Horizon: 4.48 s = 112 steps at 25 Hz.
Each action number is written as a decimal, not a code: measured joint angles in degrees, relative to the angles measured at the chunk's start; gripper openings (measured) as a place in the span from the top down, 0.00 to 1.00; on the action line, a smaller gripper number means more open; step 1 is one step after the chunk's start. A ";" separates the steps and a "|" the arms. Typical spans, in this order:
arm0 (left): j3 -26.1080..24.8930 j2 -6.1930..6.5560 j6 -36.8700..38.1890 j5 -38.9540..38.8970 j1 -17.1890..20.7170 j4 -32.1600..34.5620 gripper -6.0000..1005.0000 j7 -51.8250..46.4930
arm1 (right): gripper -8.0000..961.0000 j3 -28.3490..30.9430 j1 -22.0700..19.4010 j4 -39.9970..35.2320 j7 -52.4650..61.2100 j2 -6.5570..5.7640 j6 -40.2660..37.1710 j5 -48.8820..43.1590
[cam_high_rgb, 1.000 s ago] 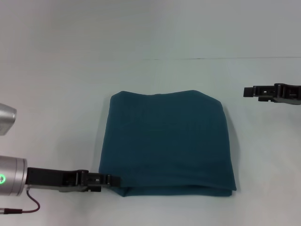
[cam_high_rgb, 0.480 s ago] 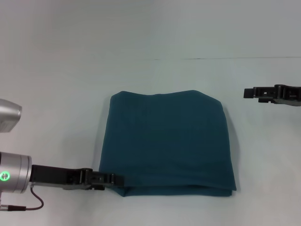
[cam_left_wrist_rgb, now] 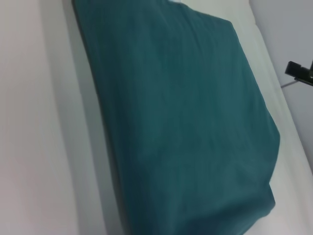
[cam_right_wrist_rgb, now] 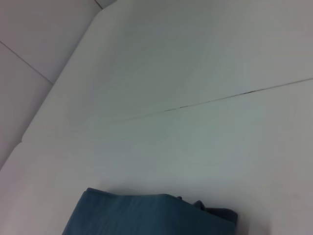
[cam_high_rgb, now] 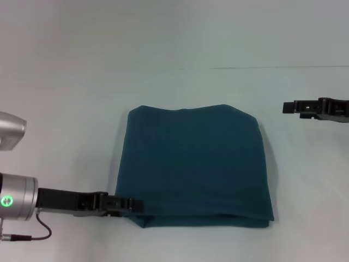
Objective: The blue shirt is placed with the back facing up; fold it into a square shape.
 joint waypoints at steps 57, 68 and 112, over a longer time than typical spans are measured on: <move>-0.05 0.88 -0.75 4.76 -1.42 0.11 0.93 -0.69 | 0.21 0.44 0.24 -0.06 -0.23 0.00 0.35 0.09; -4.52 1.58 -2.04 4.29 -1.99 2.54 0.91 -0.53 | 0.21 0.44 0.57 0.01 -0.39 0.00 0.43 0.10; 0.96 -0.33 -19.01 3.44 -10.83 -4.58 0.11 -0.07 | 0.21 0.44 1.23 -0.02 0.00 0.00 0.44 -0.18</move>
